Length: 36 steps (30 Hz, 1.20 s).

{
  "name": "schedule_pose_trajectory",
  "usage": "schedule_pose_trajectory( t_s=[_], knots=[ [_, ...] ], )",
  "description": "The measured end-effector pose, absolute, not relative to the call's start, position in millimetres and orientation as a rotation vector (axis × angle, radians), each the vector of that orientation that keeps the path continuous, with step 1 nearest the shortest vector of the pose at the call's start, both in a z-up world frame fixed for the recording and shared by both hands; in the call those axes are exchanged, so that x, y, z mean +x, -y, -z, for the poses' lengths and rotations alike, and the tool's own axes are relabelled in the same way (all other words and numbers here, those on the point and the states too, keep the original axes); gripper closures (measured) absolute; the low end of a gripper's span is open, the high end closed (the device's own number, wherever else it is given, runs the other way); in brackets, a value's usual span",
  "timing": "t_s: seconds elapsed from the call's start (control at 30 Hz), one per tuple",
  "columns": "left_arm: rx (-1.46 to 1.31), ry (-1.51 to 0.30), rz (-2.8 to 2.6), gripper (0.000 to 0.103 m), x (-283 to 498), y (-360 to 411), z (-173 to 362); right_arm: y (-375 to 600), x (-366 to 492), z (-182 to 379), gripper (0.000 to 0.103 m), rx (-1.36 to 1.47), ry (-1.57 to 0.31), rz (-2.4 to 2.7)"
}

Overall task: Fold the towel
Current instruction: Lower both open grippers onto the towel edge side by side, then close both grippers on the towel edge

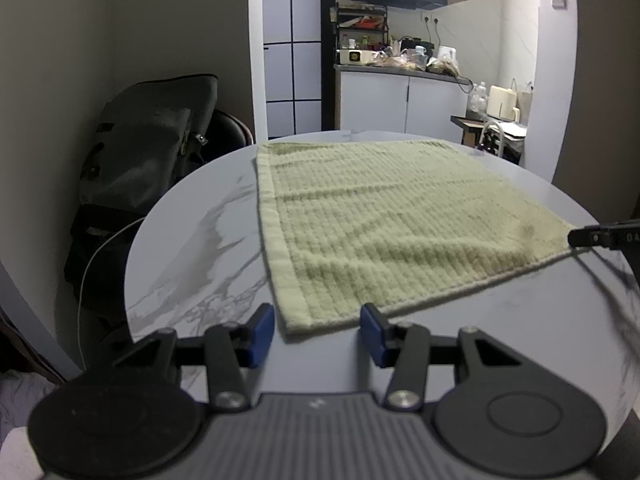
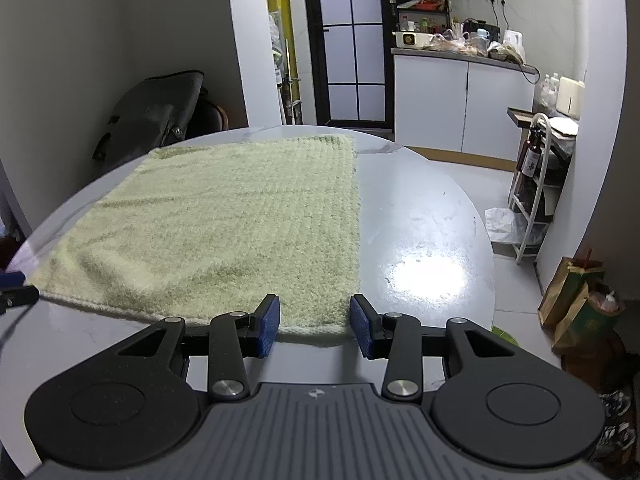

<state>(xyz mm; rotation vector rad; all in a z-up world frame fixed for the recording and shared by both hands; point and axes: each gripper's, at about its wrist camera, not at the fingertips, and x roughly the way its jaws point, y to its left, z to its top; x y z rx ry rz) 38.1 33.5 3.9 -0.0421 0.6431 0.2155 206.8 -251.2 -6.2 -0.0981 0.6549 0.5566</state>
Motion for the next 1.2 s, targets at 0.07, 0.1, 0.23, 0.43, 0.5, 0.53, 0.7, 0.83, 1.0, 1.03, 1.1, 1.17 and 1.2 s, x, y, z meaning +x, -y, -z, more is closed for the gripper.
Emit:
schedule_pose_trajectory(
  t_s=[0.07,0.1,0.23,0.43,0.5,0.53,0.7,0.83,1.0,1.03,1.1,1.17,1.2],
  knots=[
    [-0.04,-0.642,-0.219,0.053,38.3,-32.8,-3.6,250.4,207.1,7.1,0.056,-0.102,-0.651,-0.557],
    [-0.039,-0.639,-0.222,0.052,38.3,-32.1,-3.2,250.6,206.8,7.2,0.055,-0.103,-0.648,-0.557],
    [-0.04,-0.634,-0.233,0.052,41.7,-33.9,-3.8,251.1,205.8,7.5,0.054,-0.106,-0.637,-0.56],
    [-0.034,-0.63,-0.235,0.056,42.7,-33.4,-4.0,251.9,204.3,8.1,0.056,-0.112,-0.619,-0.565],
    [-0.027,-0.621,-0.232,0.059,41.1,-31.6,-3.3,252.1,203.8,8.3,0.056,-0.114,-0.613,-0.566],
    [-0.024,-0.616,-0.232,0.059,40.3,-30.9,-2.8,252.3,203.6,8.4,0.056,-0.115,-0.61,-0.567],
    [-0.024,-0.6,-0.236,0.068,37.5,-30.0,-1.5,252.9,202.3,8.9,0.062,-0.12,-0.596,-0.57],
    [-0.017,-0.592,-0.237,0.074,36.3,-28.0,-1.0,253.4,201.2,9.2,0.062,-0.123,-0.585,-0.572],
    [-0.013,-0.582,-0.232,0.086,34.4,-24.4,-0.1,254.9,198.6,8.9,0.064,-0.117,-0.578,-0.565],
    [-0.013,-0.58,-0.232,0.087,33.4,-24.0,-0.2,255.7,197.9,8.7,0.066,-0.116,-0.577,-0.569],
    [-0.019,-0.577,-0.229,0.088,31.9,-24.8,-0.1,255.8,196.1,8.5,0.075,-0.113,-0.576,-0.579],
    [-0.021,-0.573,-0.227,0.088,29.8,-24.4,-0.1,256.0,194.2,8.4,0.078,-0.112,-0.573,-0.582],
    [-0.021,-0.572,-0.227,0.088,28.6,-24.0,-0.1,256.2,193.1,8.2,0.08,-0.113,-0.572,-0.583]
  ],
)
